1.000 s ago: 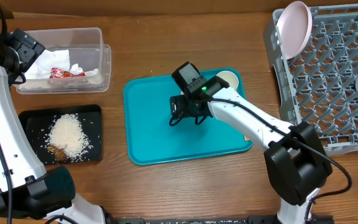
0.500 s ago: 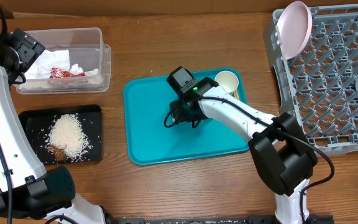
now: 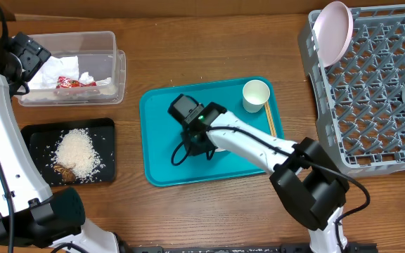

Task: Sort waste into correct bins and load items into the dishwasher
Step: 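Grasp the pink bowl rim with the right gripper and lift it, then carry the pink bowl right and lower it into the dish rack, then open the right gripper to release the bowl and withdraw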

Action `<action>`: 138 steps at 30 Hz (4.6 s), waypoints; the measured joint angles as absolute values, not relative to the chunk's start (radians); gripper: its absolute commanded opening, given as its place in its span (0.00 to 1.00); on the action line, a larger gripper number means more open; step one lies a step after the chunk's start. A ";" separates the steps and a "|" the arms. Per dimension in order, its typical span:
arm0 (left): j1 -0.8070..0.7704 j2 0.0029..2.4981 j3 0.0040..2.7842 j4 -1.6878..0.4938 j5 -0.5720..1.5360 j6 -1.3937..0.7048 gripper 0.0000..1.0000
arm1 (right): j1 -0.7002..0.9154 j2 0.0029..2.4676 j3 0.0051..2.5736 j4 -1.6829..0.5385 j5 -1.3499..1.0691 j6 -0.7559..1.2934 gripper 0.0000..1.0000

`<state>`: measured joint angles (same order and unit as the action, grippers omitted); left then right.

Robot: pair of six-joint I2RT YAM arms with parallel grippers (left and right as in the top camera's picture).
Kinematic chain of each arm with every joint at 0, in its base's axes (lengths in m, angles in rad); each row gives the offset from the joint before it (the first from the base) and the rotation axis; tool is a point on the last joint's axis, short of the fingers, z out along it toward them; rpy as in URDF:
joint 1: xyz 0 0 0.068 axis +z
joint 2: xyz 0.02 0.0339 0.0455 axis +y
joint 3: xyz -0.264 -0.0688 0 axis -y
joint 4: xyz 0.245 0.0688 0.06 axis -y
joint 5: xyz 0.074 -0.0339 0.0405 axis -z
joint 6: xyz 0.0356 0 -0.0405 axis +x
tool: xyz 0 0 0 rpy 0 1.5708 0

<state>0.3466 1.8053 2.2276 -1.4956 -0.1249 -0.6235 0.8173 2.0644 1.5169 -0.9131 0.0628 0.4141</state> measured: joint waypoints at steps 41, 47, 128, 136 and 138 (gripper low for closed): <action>0.347 1.805 2.228 -1.496 -0.125 -0.624 1.00 | 0.343 1.881 2.313 -1.512 0.115 0.361 0.04; 0.347 1.805 2.228 -1.496 -0.125 -0.624 1.00 | -0.147 1.816 2.395 -1.475 -0.073 0.283 0.04; 0.347 1.805 2.228 -1.496 -0.125 -0.624 1.00 | -0.872 1.942 1.765 -1.221 -0.637 0.286 0.38; 0.347 1.805 2.228 -1.496 -0.125 -0.624 1.00 | -0.877 1.826 1.828 -1.257 -0.480 0.348 0.59; 0.347 1.805 2.228 -1.496 -0.125 -0.624 1.00 | -0.876 1.805 1.831 -1.261 -0.467 0.356 0.58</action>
<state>0.3466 1.8053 2.2276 -1.4956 -0.1249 -0.6235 -0.8757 1.8050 1.8313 -1.2613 -0.4675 0.3557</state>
